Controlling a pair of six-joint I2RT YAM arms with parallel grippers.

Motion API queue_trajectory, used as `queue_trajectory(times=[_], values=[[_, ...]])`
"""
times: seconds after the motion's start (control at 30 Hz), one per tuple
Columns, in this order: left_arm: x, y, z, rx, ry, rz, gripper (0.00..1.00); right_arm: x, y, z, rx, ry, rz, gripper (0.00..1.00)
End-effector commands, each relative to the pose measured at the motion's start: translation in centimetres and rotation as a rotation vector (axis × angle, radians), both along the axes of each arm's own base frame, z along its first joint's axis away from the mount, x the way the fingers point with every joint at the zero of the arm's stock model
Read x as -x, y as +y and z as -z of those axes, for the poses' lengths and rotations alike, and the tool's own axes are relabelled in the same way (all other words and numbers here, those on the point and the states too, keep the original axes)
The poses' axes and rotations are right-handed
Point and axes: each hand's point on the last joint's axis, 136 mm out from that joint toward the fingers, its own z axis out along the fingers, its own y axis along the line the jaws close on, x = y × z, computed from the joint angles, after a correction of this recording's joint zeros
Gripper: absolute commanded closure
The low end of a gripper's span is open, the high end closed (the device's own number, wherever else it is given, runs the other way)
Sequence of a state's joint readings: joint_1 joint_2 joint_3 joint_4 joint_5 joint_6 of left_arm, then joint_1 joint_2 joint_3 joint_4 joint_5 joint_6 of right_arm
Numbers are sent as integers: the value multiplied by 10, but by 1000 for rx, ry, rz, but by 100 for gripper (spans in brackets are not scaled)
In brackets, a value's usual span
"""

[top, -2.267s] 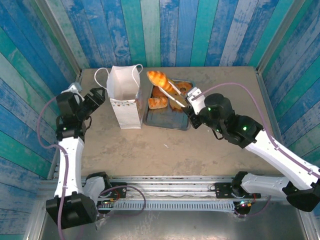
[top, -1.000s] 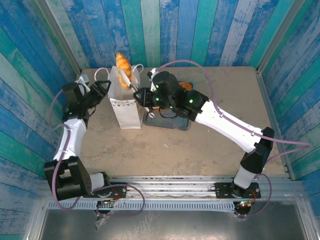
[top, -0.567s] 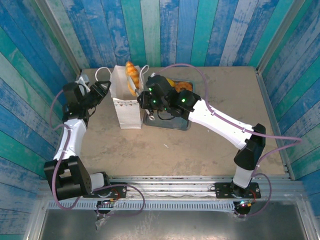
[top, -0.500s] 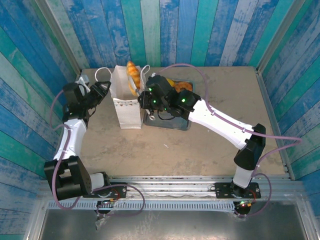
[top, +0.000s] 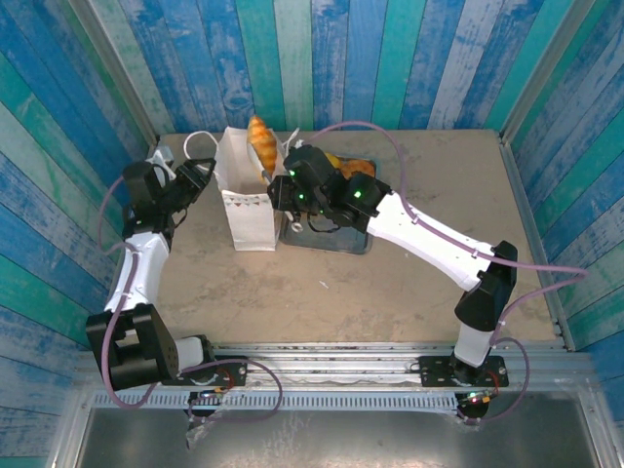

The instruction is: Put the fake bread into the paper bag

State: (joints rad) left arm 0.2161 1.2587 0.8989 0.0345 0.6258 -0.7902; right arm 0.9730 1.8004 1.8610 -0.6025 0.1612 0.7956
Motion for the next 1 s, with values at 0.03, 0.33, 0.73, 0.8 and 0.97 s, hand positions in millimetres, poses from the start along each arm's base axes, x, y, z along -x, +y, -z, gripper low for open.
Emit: queue_trajectory(times=[0.03, 0.33, 0.73, 0.8, 0.97], values=[[-2, -1, 6, 13, 6, 13, 37, -4, 1, -27, -26, -72, 7, 46], [-1, -2, 2, 6, -1, 20, 37, -3, 1, -33, -30, -90, -12, 40], [5, -7, -11, 27, -34, 39, 36, 2, 2, -58, -82, -169, -62, 42], [9, -9, -20, 33, -55, 47, 36, 5, 0, -66, -93, -197, -77, 42], [17, -8, -33, 5, -78, 33, 32, 17, -4, -87, -123, -277, -153, 43]])
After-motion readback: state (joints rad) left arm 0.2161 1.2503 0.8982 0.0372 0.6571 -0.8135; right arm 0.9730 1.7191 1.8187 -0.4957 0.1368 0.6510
